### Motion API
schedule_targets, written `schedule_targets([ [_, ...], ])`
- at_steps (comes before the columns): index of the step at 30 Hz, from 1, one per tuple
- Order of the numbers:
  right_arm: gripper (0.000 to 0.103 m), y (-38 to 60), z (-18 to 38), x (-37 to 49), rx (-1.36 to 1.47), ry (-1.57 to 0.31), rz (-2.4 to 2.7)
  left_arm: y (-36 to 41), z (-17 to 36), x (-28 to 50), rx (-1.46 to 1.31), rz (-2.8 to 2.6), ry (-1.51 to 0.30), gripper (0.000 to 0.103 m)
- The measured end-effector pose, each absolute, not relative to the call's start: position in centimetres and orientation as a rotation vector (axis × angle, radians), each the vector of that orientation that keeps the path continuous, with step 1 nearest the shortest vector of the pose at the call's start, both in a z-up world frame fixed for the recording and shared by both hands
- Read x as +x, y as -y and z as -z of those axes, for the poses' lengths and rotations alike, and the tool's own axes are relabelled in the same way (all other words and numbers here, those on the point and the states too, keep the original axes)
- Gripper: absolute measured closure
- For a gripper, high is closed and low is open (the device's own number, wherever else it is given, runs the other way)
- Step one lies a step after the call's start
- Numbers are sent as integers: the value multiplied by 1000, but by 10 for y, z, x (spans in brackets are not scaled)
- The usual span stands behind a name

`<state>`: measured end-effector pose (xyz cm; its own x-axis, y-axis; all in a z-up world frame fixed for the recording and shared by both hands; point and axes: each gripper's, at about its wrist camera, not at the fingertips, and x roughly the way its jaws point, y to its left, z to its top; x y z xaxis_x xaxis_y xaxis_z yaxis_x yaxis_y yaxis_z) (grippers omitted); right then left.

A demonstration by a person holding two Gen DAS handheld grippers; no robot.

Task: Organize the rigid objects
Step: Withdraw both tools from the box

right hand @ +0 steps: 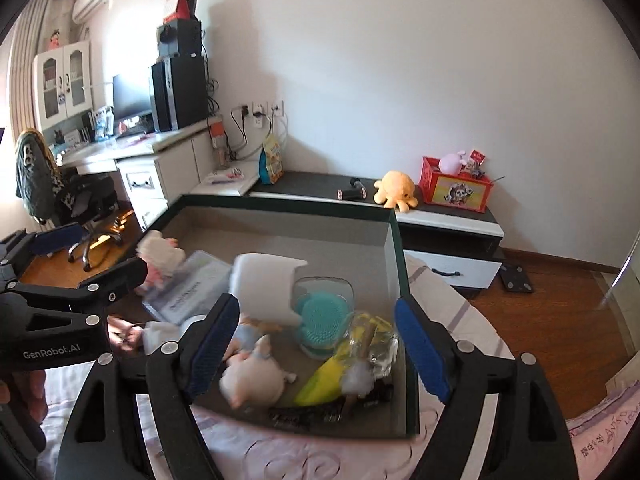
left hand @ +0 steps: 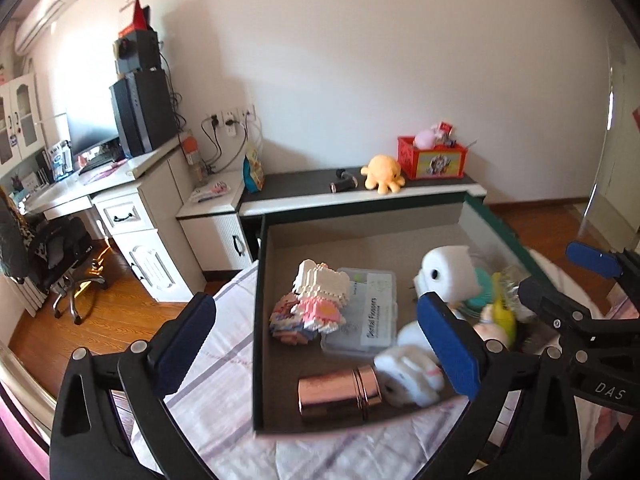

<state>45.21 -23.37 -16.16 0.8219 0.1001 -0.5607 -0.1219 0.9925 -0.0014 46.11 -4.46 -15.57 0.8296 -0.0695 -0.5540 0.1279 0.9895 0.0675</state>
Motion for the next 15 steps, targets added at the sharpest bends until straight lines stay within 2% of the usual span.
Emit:
schedule_targets([
  [4, 15, 224, 133, 393, -21, -508, -135, 33, 128, 401, 68, 92, -488, 0],
  [5, 10, 221, 126, 380, -22, -490, -135, 30, 121, 382, 57, 86, -458, 0],
  [6, 0, 219, 121, 366, -21, -472, -135, 27, 117, 368, 52, 80, -439, 0],
  [15, 0, 192, 82, 237, -38, -292, -141, 8, 81, 239, 17, 43, -281, 0],
])
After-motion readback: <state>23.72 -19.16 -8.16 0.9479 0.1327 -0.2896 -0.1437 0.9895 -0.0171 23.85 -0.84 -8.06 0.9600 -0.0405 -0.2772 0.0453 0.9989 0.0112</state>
